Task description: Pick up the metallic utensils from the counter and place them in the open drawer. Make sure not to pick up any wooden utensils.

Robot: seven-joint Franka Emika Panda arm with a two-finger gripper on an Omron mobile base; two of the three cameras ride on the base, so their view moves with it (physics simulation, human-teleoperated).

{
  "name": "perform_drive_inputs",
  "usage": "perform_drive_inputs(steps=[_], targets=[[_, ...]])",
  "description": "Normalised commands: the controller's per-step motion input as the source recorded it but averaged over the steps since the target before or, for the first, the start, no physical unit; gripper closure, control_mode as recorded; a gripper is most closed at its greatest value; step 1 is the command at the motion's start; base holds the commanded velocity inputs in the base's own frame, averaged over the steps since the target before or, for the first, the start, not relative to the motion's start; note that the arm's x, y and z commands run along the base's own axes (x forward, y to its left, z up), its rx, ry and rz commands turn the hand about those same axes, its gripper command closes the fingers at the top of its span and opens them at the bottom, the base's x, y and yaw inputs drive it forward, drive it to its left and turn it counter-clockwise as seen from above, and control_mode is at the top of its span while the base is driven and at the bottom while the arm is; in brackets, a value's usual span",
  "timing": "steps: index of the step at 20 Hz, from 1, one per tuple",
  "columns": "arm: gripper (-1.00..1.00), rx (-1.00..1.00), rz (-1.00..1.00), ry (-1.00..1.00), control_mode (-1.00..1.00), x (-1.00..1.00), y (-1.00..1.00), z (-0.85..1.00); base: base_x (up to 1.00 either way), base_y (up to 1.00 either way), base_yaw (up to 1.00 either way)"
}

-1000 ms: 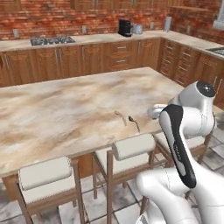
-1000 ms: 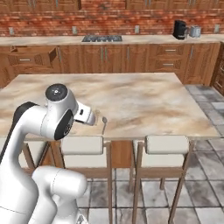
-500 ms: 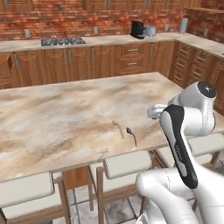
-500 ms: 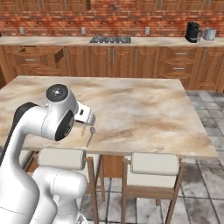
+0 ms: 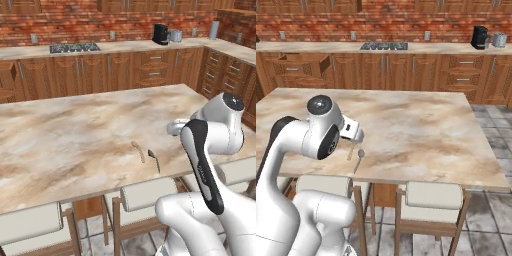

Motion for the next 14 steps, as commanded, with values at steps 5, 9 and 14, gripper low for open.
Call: perform_drive_inputs(steps=[5, 9, 14], targets=[[-1.00, -0.02, 0.00, 0.15, -1.00, 0.45, 0.00, -0.44, 0.00, 0.00, 0.00], [-1.00, -0.09, 0.00, 0.32, -1.00, 0.42, 0.01, -0.73, 0.00, 0.00, 0.00], [-1.00, -0.09, 0.00, 0.11, -1.00, 0.33, 0.06, -0.56, 0.00, 0.00, 0.00]])
